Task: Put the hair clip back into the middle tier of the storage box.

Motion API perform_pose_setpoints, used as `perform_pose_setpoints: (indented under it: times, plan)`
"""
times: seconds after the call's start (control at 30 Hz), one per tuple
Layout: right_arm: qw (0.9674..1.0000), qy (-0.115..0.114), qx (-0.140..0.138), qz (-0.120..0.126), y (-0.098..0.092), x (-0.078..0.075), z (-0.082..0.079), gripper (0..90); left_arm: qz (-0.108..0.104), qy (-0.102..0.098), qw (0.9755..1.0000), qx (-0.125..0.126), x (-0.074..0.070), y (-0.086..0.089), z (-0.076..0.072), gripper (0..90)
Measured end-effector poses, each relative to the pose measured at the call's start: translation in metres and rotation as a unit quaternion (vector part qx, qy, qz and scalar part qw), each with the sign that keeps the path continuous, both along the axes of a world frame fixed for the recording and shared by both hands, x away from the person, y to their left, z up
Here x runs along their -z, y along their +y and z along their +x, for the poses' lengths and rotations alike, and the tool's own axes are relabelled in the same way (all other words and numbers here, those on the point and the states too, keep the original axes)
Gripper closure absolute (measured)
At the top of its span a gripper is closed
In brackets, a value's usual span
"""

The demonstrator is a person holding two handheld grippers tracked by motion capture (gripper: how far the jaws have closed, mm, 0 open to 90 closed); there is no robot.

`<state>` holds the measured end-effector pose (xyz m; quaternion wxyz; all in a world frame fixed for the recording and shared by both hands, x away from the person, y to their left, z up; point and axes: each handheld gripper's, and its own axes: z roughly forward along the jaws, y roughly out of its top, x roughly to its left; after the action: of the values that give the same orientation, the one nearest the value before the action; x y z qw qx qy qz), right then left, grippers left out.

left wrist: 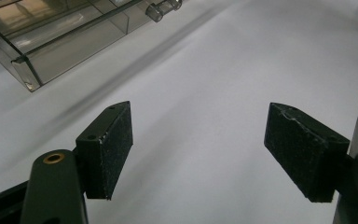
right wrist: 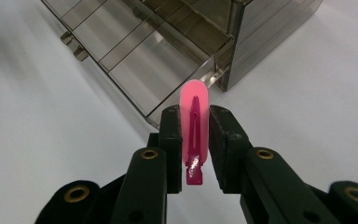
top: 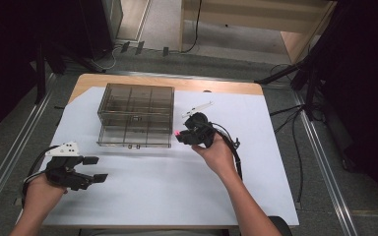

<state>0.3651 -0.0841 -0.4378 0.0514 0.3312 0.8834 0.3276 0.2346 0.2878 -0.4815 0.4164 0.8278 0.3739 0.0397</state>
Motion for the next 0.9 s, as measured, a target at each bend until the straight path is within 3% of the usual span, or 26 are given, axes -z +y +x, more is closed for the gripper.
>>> perform_pose_setpoints:
  times: [0.3, 0.9]
  plan:
    - [1.0, -0.003, 0.003, 0.008, 0.001, -0.003, 0.005, 77.2, 0.001, -0.001, 1.0, -0.001, 0.0, 0.0, 0.0, 24.6]
    - [1.0, -0.007, 0.003, 0.002, 0.014, -0.007, 0.016, 77.2, -0.003, -0.005, 1.0, -0.003, 0.0, 0.001, -0.002, 24.5]
